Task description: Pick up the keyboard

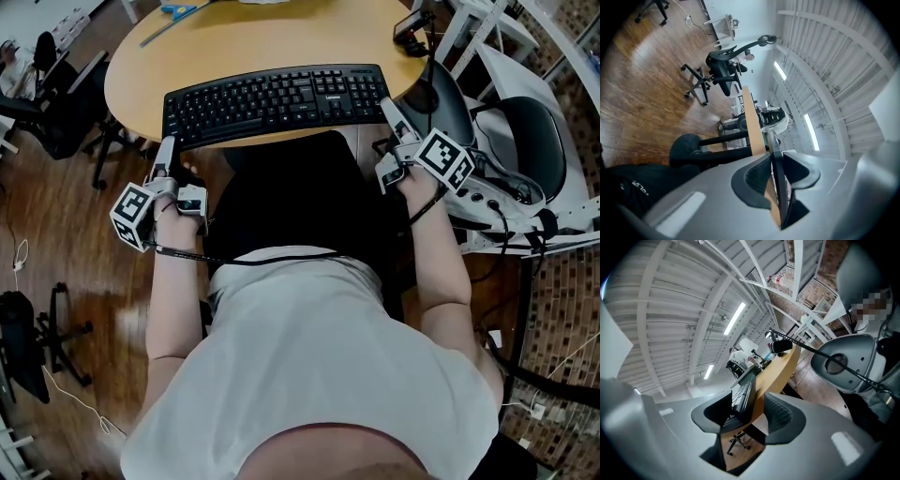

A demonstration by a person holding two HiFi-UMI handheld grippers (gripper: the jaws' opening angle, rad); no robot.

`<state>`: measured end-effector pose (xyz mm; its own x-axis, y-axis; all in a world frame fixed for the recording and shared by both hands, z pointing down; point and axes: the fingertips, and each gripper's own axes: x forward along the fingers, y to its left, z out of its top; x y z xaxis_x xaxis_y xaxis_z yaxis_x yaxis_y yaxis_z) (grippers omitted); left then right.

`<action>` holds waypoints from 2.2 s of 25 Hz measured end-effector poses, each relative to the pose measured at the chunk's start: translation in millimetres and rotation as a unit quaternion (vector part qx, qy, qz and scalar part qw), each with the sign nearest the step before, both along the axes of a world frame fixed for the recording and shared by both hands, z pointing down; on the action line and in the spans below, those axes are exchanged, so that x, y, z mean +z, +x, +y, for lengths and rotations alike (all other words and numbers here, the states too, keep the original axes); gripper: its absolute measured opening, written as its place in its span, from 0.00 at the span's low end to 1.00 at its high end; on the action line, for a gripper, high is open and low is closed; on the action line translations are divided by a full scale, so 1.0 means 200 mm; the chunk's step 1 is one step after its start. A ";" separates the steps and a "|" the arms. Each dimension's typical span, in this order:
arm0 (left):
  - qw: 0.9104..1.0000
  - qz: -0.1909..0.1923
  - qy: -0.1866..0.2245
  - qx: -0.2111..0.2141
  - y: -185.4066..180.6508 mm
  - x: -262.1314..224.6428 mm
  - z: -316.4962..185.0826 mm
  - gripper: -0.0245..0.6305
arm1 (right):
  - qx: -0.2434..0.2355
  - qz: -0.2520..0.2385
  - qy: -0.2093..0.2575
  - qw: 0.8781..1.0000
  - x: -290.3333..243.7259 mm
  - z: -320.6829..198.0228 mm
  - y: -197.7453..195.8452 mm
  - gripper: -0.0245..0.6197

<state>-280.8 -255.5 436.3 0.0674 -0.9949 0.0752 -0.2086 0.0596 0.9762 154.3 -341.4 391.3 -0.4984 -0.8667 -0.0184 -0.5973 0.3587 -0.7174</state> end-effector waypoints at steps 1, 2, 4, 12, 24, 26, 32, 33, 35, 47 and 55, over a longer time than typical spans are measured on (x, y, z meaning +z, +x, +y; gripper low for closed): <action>1.000 -0.001 0.001 0.000 -0.01 -0.01 -0.01 0.67 | -0.001 -0.003 -0.002 1.000 0.00 0.00 -0.02 0.37; 1.000 -0.001 0.002 -0.001 -0.02 -0.02 -0.01 0.67 | -0.002 -0.007 -0.004 1.000 -0.01 0.00 -0.03 0.37; 1.000 -0.002 0.004 -0.004 -0.03 -0.04 -0.01 0.67 | -0.002 -0.012 -0.007 1.000 -0.01 0.01 -0.04 0.37; 1.000 -0.003 0.005 -0.007 -0.02 -0.02 -0.01 0.67 | 0.003 -0.024 -0.013 1.000 0.02 0.03 -0.01 0.40; 1.000 -0.002 0.002 -0.012 -0.04 -0.02 0.00 0.67 | -0.024 -0.079 -0.008 0.997 -0.01 0.03 -0.06 0.24; 1.000 -0.003 0.007 -0.015 -0.04 -0.04 0.01 0.67 | -0.026 -0.076 -0.003 0.997 -0.03 0.03 -0.06 0.24; 0.999 -0.012 0.027 -0.019 -0.03 -0.12 0.01 0.67 | -0.030 -0.078 0.017 0.996 -0.12 0.03 -0.06 0.24; 0.999 -0.013 0.029 -0.019 -0.03 -0.12 0.01 0.67 | -0.030 -0.079 0.020 0.996 -0.13 0.03 -0.06 0.24; 0.999 -0.014 0.033 -0.020 -0.03 -0.14 0.01 0.67 | -0.030 -0.080 0.024 0.996 -0.15 0.03 -0.06 0.24; 0.997 -0.024 0.066 -0.028 -0.03 -0.30 0.03 0.68 | -0.035 -0.084 0.063 0.994 -0.33 0.04 -0.06 0.24; 0.995 -0.033 0.087 -0.030 -0.04 -0.49 0.02 0.68 | -0.016 -0.060 0.083 0.995 -0.48 0.04 -0.03 0.24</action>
